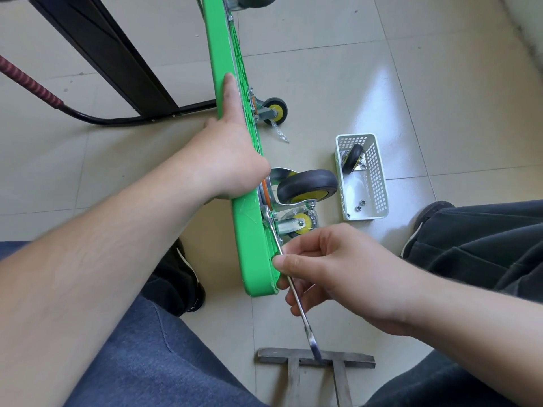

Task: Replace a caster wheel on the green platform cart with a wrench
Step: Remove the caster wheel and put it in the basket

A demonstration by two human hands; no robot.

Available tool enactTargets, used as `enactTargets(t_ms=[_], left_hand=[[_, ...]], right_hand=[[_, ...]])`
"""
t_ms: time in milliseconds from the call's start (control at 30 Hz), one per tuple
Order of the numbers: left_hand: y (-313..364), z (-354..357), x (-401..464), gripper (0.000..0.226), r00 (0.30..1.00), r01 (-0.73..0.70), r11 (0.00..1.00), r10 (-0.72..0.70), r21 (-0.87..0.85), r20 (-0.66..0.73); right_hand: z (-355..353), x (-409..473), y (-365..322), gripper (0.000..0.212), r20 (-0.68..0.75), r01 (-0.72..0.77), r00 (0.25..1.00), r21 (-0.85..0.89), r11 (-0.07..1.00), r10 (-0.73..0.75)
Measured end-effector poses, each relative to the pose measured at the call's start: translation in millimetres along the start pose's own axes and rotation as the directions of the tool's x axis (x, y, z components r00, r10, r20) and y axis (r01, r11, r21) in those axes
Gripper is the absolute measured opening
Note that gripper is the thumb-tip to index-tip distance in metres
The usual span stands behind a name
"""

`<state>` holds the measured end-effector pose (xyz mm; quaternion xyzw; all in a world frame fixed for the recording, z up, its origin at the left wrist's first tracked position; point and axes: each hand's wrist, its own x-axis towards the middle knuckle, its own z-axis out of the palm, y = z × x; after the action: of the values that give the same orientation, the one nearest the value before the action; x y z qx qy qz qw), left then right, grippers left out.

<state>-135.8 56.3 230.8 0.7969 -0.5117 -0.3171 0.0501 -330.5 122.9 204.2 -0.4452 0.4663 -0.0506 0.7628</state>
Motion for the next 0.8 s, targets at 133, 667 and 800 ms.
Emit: enactTargets(t_ms=[133,667,800], left_hand=[[0.5,-0.8,-0.3,0.115,1.000,0.008,1.000,-0.008,0.006,0.005],[0.0,-0.6,0.6,0.116,1.000,0.003,1.000,-0.003,0.031,-0.009],[0.1,-1.3,0.9,0.116,1.000,0.004,1.000,-0.004,0.026,-0.004]], right_hand=[[-2.2,3.7,3.6,0.031,0.017,0.017,1.000,-0.006,1.000,-0.017],[-16.3,34.9,41.2,0.023,0.022,0.232,0.970,-0.366,0.901,-0.240],[-22.2,44.5,47.2,0.009,0.004,0.305,0.938,-0.482,0.821,-0.347]])
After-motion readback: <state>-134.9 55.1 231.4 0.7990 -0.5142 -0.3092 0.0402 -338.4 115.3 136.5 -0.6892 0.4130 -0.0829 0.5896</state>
